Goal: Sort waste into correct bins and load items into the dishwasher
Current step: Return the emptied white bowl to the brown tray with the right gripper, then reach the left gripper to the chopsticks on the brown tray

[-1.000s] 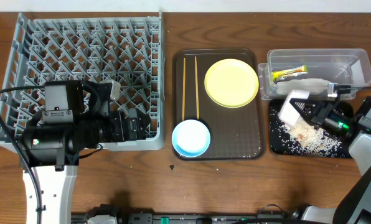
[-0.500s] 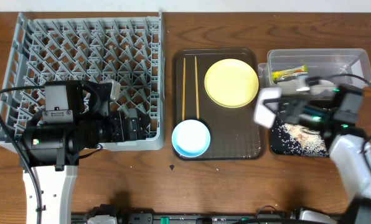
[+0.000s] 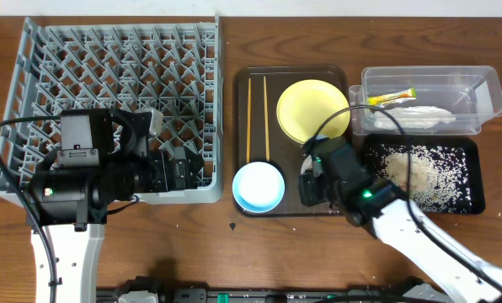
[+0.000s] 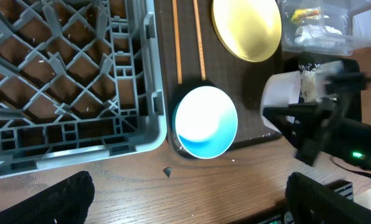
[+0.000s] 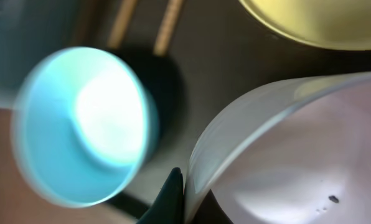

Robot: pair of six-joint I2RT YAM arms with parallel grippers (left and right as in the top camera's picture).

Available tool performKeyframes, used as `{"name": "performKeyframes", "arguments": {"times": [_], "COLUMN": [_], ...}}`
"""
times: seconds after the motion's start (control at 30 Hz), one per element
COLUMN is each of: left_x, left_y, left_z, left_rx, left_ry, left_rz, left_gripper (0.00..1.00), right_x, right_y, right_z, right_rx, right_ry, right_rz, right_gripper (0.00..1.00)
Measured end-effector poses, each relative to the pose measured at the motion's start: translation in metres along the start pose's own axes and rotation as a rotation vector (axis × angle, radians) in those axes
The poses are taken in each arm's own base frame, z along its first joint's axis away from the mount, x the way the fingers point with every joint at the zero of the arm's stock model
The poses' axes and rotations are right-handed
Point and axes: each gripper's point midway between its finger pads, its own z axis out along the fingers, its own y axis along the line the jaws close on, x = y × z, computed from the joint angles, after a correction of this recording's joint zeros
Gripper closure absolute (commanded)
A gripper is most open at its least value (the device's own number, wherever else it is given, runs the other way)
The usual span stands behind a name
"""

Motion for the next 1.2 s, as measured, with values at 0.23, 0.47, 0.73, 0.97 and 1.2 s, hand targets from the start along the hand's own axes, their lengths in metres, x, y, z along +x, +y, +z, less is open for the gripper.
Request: {"name": "performKeyframes", "arguments": {"times": [0.23, 0.47, 0.73, 0.97, 1.2], "left_x": [-0.006, -0.011, -0.043, -0.033, -0.012], "left_y": [-0.001, -0.001, -0.007, -0.024, -0.036], "left_z": [0.0, 0.0, -0.003, 0.018, 0.074], "left_rx": [0.002, 0.003, 0.025, 0.04, -0.073], "left_ry": [-0.025, -0.041, -0.167, -0.083, 0.083], "left_rz": [0.013, 0.022, 0.026, 0.02, 0.124], "left_gripper": [0.01, 0.02, 0.02, 0.0, 0.02], "right_x": [0.01, 0.001, -0.061, -0.097, -0.108], "right_y": [-0.023, -0.013, 0.017, 0.019, -0.015], "right_z": [0.033, 0.019, -0.051, -0.067, -0.071], "right_rx": [0.136, 0.11, 0.03, 0.002, 0.043], "right_ry": [0.05, 0.092, 0.104, -0.005, -0.036], "right_rz": [-0.08, -0.104, -0.063, 0.017, 0.201], "right_gripper": [0.64, 0.36, 0.34, 0.35, 0.35]}}
